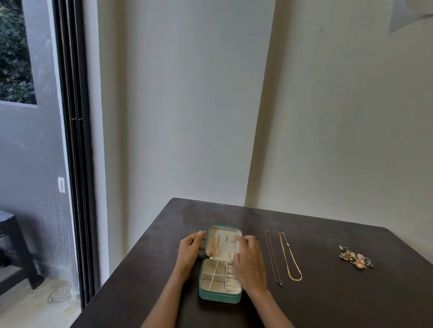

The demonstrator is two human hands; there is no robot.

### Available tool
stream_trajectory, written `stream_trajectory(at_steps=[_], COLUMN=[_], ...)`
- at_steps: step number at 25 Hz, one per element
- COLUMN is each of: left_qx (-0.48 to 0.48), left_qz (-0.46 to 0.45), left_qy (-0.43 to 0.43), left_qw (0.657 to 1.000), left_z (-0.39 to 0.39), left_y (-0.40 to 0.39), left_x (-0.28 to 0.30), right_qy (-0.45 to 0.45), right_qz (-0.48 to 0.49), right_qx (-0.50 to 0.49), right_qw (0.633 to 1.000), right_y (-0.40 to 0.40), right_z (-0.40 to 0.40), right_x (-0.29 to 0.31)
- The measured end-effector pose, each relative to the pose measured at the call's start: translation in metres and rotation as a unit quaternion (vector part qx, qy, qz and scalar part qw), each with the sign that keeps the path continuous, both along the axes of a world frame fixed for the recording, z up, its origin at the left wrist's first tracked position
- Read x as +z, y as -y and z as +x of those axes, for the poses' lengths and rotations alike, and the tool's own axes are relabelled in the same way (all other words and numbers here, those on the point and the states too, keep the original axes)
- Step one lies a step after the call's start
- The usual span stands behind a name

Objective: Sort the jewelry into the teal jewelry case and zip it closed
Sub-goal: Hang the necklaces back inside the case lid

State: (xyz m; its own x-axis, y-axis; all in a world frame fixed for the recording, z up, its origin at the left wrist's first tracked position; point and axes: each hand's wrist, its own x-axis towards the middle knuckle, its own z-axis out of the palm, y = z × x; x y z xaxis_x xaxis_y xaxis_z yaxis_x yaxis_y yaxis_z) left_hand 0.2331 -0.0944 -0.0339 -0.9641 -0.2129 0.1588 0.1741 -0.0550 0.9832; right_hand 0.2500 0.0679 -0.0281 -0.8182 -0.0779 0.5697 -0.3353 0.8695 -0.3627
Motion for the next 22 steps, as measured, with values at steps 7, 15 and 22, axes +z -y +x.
stream_trajectory(at_steps=[7,15,22], left_qx=[-0.019,-0.033,-0.122], left_qz=[0.074,0.020,-0.058], left_qy=[0.069,0.047,0.094], left_qw=[0.995,0.998,0.986], left_z=[0.022,-0.001,-0.049], left_y=[0.003,-0.012,-0.096], left_x=[0.014,0.071,0.084], right_qy=[0.212,0.181,0.153], right_qz=[-0.287,-0.270,-0.154], right_qx=[0.021,0.020,-0.106], right_qw=[0.934,0.945,0.970], right_y=[0.009,-0.011,-0.082], right_z=[0.008,-0.008,-0.052], right_x=[0.002,0.032,0.034])
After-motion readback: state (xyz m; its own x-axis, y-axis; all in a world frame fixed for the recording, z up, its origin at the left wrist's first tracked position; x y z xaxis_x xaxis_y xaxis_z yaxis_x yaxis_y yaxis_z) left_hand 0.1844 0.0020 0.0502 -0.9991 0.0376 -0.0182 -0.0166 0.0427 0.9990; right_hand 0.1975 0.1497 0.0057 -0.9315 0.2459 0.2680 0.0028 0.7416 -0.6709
